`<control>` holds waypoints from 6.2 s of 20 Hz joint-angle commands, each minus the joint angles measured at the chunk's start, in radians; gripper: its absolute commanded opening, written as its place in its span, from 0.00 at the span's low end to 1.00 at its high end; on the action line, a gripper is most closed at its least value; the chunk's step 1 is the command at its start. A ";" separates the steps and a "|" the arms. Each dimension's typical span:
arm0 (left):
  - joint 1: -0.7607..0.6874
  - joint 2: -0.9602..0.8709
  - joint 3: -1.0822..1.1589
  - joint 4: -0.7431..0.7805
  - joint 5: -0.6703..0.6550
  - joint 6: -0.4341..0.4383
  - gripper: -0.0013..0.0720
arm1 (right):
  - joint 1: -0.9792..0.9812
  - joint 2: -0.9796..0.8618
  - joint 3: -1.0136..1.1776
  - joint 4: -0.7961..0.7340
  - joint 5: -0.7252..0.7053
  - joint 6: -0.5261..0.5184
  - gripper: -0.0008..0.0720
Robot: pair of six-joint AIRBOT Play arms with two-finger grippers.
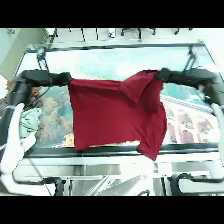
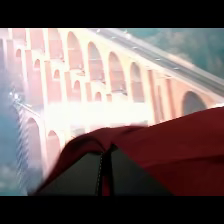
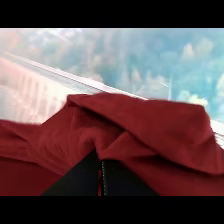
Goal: Fold the shirts.
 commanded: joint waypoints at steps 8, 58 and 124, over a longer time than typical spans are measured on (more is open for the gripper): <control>0.033 -0.327 0.468 0.008 0.409 -0.010 0.96 | -0.137 -0.148 0.154 -0.027 -0.244 0.013 0.49; 0.212 1.202 0.182 0.087 0.000 -0.056 0.04 | -0.343 0.894 0.460 -0.095 -0.206 -0.143 0.04; 0.092 -0.001 -0.032 0.325 0.661 -0.229 0.98 | -0.368 -0.043 0.262 -0.468 -0.713 0.244 0.65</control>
